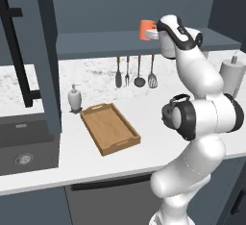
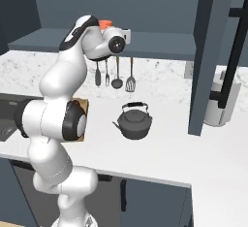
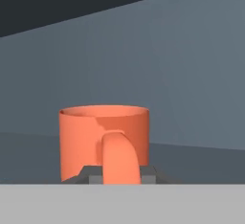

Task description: Pick the kettle from the counter and place it on the tray. Then pick the mug from the cabinet and place it on the tray. Then close the cabinet doors.

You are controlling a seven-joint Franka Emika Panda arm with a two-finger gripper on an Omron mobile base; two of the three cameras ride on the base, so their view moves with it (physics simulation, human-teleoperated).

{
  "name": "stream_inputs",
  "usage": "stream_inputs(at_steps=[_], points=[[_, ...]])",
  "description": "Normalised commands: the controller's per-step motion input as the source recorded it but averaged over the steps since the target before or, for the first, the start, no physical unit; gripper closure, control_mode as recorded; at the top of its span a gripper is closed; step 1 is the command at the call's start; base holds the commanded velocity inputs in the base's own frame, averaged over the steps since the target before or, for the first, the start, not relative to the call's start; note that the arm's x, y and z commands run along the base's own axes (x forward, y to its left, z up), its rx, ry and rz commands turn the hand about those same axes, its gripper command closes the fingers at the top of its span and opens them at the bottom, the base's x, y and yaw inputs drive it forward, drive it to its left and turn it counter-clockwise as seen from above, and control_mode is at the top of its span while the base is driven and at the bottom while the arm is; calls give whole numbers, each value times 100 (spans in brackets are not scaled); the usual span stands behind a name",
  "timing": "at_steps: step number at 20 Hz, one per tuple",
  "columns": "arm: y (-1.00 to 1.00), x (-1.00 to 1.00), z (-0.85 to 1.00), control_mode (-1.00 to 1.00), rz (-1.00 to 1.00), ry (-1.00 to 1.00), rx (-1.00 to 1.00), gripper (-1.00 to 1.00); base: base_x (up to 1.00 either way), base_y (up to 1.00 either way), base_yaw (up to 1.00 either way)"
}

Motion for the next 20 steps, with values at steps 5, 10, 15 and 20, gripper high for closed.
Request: stream_inputs(at_steps=[5,10,15,20], points=[[0,-10,0,-100,0,0,0,100,0,0,0],[0,-36,0,-100,0,-7,0,100,0,0,0],[4,-47,0,-100,0,-5,0,100,0,0,0],[13,-73,0,-100,0,-6,0,100,0,0,0]])
